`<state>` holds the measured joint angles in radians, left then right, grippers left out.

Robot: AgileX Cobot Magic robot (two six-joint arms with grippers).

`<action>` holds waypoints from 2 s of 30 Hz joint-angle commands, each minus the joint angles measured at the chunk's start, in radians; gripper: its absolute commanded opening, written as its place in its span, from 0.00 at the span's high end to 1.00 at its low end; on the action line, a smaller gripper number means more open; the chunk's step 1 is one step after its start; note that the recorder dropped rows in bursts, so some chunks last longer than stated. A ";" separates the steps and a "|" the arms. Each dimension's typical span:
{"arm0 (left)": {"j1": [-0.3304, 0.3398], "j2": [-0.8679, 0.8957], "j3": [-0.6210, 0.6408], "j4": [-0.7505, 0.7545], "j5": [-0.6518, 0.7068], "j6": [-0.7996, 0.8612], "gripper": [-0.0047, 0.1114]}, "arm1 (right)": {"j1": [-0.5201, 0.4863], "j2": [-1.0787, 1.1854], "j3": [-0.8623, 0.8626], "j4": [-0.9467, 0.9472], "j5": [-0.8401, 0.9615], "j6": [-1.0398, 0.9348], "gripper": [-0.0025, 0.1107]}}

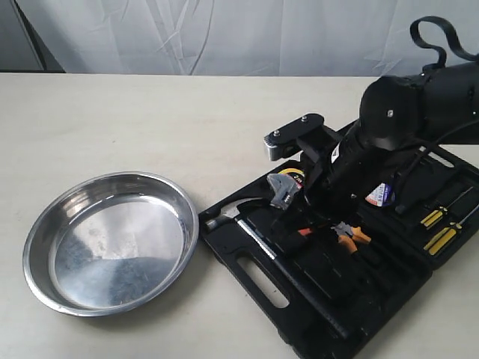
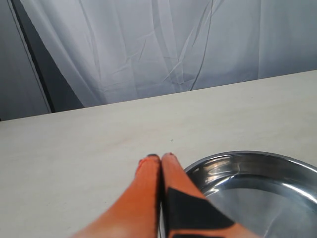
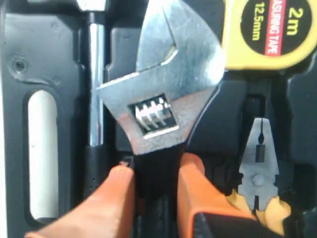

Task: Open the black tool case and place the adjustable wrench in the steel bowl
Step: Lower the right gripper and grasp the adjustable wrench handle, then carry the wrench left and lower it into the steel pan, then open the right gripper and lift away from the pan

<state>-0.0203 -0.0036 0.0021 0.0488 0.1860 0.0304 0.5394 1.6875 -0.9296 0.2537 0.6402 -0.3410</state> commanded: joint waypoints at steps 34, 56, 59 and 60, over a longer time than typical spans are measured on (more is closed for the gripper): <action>-0.001 0.004 -0.002 -0.002 -0.006 0.000 0.96 | 0.299 0.630 -0.859 0.404 0.122 -0.204 0.99; -0.001 0.004 -0.002 -0.002 -0.006 0.000 0.96 | 0.331 0.302 -0.745 0.126 0.340 0.011 0.99; -0.001 0.004 -0.002 -0.002 -0.006 0.000 0.96 | 0.370 0.058 -0.553 -0.038 0.265 0.154 0.99; -0.001 0.004 -0.002 -0.002 -0.006 0.000 0.96 | 0.382 -0.068 -0.464 -0.109 0.245 0.231 0.99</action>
<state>-0.0203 -0.0036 0.0021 0.0488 0.1860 0.0304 0.9071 1.7690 -1.4969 0.2478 0.9134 -0.2090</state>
